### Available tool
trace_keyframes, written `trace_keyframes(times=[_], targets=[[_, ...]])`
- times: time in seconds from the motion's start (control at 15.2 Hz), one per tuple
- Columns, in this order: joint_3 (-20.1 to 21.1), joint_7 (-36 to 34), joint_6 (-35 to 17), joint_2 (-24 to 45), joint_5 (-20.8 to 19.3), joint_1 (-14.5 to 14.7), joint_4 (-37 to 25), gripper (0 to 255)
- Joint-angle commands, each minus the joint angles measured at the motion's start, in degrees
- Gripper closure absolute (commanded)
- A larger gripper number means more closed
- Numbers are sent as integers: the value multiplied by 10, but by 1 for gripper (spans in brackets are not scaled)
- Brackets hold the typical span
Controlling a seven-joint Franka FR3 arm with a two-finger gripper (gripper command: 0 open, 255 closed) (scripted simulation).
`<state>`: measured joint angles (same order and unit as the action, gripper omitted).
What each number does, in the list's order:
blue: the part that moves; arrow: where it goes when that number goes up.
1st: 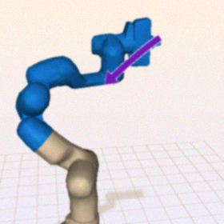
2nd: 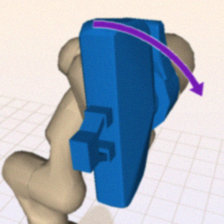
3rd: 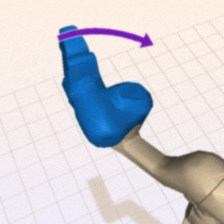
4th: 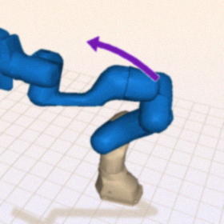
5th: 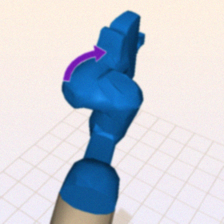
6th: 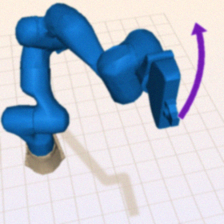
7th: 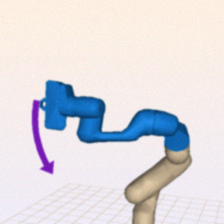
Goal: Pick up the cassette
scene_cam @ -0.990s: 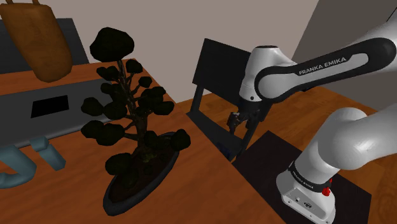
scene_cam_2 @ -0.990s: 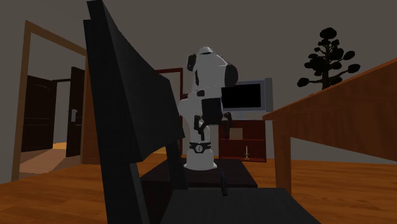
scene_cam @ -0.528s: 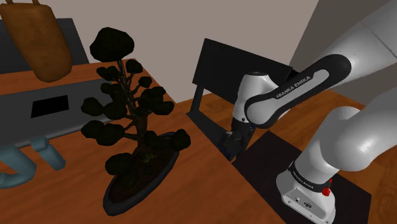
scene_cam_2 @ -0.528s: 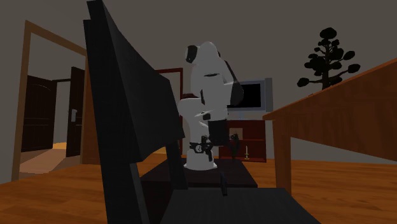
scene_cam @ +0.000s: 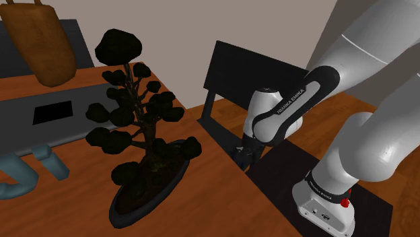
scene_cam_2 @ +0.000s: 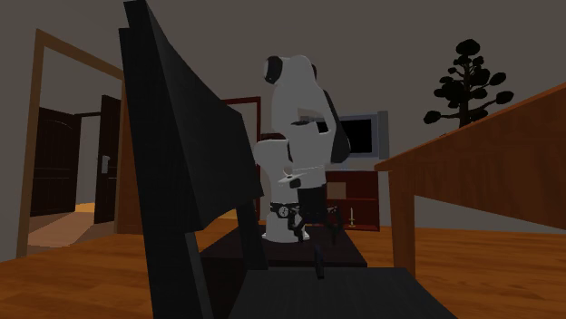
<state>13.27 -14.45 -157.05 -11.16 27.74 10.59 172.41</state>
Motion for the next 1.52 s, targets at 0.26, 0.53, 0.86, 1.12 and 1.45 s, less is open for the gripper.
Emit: trace_keyframes(times=[0.26,0.53,0.86,1.12,1.45], targets=[[0,3,-9,8,4,2,0,255],[0,3,-9,9,5,2,-1,255],[2,-14,31,-34,-14,-6,3,255],[4,-31,86,-91,-34,-14,3,255],[4,-46,155,-154,-52,-22,-3,255]])
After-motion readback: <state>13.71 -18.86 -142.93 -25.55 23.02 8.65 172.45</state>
